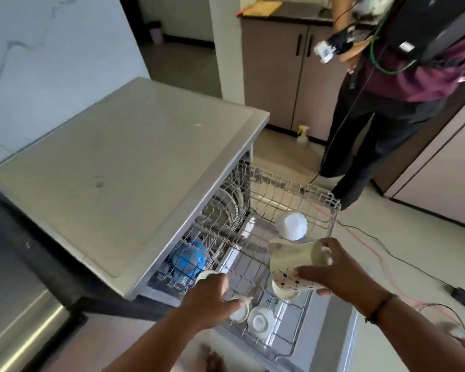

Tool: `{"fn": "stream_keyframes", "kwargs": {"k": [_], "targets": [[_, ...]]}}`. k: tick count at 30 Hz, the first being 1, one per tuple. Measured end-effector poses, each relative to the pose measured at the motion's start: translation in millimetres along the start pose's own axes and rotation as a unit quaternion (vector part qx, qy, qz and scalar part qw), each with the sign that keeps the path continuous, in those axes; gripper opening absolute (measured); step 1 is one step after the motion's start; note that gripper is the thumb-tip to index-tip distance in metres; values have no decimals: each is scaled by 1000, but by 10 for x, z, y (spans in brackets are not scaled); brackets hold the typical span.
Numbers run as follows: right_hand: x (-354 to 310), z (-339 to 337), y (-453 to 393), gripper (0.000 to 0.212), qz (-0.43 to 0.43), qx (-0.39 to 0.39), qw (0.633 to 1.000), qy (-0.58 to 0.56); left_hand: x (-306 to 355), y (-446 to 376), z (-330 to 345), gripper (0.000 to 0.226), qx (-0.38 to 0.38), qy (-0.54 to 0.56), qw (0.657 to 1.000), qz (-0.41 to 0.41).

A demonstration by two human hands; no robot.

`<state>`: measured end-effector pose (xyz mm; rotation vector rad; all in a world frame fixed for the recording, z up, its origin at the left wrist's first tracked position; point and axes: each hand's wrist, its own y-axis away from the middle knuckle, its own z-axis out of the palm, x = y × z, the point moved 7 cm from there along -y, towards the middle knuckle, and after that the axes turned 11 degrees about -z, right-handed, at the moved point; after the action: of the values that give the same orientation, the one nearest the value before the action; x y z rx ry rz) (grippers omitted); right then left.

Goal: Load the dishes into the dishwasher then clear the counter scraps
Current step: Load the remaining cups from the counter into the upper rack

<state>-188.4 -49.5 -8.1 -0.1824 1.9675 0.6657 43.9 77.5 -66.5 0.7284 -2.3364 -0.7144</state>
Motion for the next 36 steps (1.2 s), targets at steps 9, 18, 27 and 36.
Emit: {"fn": "stream_keyframes", "kwargs": {"k": [9,18,27,36], "targets": [[-448,1478,-955,76,-125,-172,953,217,-1050,-340,93,94,162,-198,961,-108],[-352,3046,-1642,102,-294,-317,810,397,-1265,-617,299,103,206,-222,945,-124],[-228,3496,-1700,95,-390,-328,702,497,-1197,-504,449,100,286,-151,929,-181],[-121,3504,-1542,104,-302,-279,762,501,-1115,-276,641,89,308,-94,930,-177]]}}
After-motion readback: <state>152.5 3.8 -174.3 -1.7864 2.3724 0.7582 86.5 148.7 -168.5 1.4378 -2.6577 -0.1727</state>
